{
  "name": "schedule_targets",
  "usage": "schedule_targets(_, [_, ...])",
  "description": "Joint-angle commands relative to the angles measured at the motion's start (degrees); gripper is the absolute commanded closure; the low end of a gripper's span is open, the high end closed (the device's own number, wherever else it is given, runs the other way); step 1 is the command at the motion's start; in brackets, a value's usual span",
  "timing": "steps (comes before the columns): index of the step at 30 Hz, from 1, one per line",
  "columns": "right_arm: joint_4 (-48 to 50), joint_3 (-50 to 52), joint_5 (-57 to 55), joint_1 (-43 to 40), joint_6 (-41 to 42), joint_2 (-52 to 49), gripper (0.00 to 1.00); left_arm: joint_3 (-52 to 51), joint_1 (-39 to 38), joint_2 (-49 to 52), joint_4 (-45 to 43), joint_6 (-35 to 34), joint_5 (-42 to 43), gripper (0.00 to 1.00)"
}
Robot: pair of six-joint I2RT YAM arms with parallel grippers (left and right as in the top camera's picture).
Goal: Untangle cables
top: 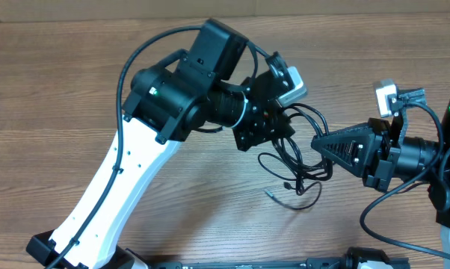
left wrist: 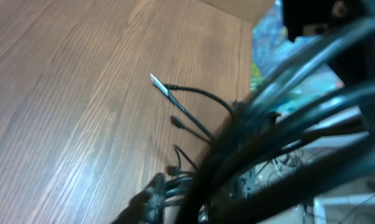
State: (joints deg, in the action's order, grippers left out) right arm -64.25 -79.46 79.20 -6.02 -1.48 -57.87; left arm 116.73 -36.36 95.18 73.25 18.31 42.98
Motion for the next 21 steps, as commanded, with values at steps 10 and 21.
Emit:
schedule_targets(10, [-8.5,0.0,-31.3,-0.1,0.0,0.5,0.03,0.7,0.5,0.5,-3.6,-24.0,-12.4,0.96])
schedule_targets(21, [-7.6,0.0,-45.0,-0.1,3.2,-1.5,0.0,0.7,0.6,0.5,-14.8,-29.7,12.9,0.96])
